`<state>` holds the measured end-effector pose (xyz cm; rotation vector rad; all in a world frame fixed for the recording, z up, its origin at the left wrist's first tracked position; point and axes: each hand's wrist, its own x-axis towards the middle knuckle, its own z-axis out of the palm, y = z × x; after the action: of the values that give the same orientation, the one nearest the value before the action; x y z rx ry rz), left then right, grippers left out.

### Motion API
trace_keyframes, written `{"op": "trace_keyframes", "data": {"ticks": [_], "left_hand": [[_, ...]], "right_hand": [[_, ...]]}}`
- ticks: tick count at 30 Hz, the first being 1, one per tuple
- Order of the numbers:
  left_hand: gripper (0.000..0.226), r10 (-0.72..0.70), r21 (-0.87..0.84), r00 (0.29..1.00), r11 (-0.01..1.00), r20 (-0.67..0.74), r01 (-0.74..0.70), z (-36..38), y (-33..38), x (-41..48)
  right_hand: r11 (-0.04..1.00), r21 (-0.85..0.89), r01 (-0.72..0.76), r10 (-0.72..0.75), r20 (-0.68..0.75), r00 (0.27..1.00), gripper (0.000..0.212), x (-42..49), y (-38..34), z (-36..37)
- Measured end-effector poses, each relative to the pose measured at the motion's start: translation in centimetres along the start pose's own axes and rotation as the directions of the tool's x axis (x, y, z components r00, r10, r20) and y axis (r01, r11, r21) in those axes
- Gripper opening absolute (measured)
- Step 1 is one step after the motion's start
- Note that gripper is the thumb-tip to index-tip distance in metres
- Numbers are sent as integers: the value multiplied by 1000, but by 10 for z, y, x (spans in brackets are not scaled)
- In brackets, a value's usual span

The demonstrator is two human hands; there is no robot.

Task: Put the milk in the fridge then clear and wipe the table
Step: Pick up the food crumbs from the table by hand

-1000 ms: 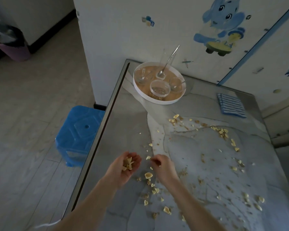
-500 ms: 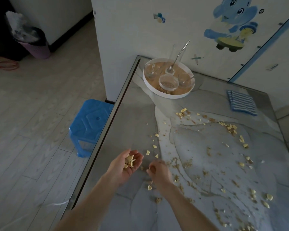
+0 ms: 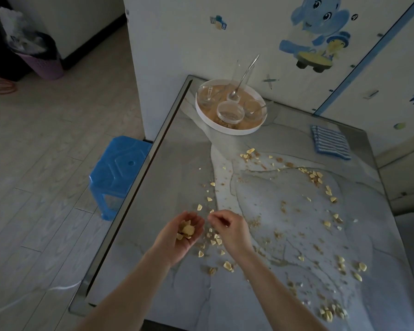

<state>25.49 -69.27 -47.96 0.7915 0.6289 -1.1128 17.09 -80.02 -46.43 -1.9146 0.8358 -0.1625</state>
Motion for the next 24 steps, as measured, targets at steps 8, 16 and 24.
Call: {"op": "trace_keyframes", "data": {"ticks": [8, 16, 24], "left_hand": [[31, 54, 4, 998, 999, -30, -54, -17, 5, 3], [30, 58, 22, 997, 998, -52, -57, -24, 5, 7], [29, 42, 62, 997, 997, -66, -38, -21, -2, 11]], "right_hand": [[807, -585, -84, 263, 228, 938, 70, -9, 48, 23], [760, -643, 93, 97, 255, 962, 31, -8, 55, 32], [786, -618, 14, 114, 168, 979, 18, 0, 57, 31]]}}
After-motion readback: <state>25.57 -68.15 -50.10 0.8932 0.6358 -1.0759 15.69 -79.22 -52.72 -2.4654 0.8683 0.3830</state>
